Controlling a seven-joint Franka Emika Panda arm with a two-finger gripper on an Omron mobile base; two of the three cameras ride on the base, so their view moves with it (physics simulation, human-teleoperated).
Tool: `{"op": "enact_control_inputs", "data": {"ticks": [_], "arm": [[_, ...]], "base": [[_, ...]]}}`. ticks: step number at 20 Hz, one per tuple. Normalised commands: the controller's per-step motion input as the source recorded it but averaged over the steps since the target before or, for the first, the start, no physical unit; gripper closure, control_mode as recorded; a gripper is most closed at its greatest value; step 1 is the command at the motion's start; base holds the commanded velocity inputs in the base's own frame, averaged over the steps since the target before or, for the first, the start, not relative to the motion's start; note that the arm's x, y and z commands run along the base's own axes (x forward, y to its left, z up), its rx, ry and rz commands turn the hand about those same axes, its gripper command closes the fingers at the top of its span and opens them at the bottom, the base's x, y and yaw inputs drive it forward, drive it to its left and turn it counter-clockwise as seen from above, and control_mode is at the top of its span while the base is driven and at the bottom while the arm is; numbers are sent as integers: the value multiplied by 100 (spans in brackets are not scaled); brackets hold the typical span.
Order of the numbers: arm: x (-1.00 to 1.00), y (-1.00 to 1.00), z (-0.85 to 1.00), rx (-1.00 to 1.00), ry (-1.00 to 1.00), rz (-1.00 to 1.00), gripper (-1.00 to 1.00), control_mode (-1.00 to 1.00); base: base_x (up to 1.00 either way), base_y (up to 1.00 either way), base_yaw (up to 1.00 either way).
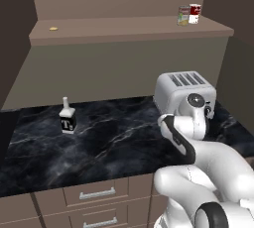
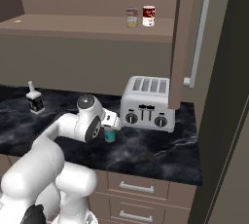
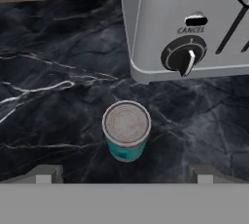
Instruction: Pick the cans from the counter and place them in their designated side in the cabinet.
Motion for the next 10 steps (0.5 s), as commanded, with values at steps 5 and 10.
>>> {"op": "enact_control_inputs", "data": {"ticks": [5, 10], "arm": [[15, -1, -22, 0, 0, 0, -100, -100], [17, 0, -23, 0, 0, 0, -100, -100]], "base": [[0, 0, 0], [0, 0, 0]]}}
